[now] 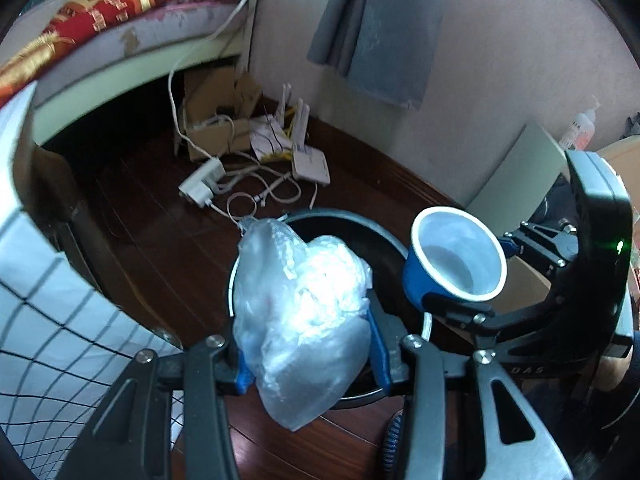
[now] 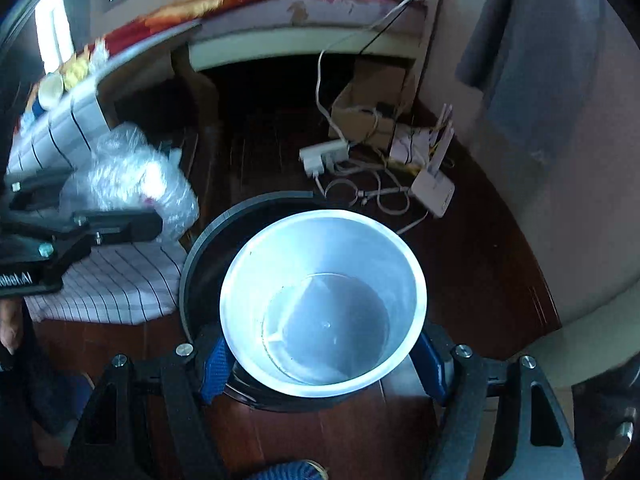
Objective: Collect trash
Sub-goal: 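Carry the bag and blue cup over the black bin and release both, then move both open tools back over the table toward the remaining items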
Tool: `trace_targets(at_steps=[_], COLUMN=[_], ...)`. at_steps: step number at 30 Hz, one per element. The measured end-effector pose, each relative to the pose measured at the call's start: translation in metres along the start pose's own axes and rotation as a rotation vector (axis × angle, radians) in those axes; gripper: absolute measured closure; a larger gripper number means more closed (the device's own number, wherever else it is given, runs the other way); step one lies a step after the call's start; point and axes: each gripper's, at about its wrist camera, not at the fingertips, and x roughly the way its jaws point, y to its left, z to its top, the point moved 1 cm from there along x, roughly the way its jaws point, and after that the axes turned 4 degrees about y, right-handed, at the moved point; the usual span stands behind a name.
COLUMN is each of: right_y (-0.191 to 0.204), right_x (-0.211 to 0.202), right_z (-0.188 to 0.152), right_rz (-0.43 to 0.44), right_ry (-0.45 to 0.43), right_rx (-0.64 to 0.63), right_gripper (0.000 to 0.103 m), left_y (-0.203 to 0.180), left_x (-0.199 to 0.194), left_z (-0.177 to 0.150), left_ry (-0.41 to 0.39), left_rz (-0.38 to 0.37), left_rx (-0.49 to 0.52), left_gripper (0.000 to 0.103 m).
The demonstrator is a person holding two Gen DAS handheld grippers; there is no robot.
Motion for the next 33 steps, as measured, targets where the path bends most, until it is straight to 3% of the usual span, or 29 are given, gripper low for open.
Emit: trace_targets(at_steps=[4,5,6,7,8,9,17,33], right_y=[0.003,0.006,0.008,0.009,0.008,0.006,-0.016,-0.004], right_x=[0.022,0.026,0.030,0.038,0.048,0.056,0.053,0.017], right_z=[-0.001,-0.001,-0.001,-0.001,-0.002,-0.004,-0.003,0.007], right_rz=[0.024,0.032,0.033,0.013,-0.030,-0.058,-0.099,-0.043], right_ry=[0.047,0.052,0.057,0.066,0.093,0.118,0.090,0.026], right_rx=[-0.048,-0.066,-0.083,-0.100,-0.100,-0.096,-0.005,0.075], right_gripper=[0.026,0.026,0.025,0.017,0.009,0.002,0.000,0.000], left_y=[-0.004,-0.003,0.000,0.004,0.008,0.011,0.025,0.031], left_x=[0.021,0.027,0.029,0.031,0.032,0.032,0.014,-0.021], left_z=[0.003,0.003,0.004,0.004,0.004,0.004,-0.003,-0.008], left_ry=[0.056,0.073,0.069,0.058,0.055,0.051,-0.022,-0.083], left_rz=[-0.033,-0.048,-0.041,-0.012,0.014,0.029,0.175,0.248], left_rx=[0.011,0.004,-0.011,-0.031,-0.048,-0.057,-0.050,-0.064], left_gripper=[0.055,0.050,0.044,0.020,0.005,0.004,0.003,0.003])
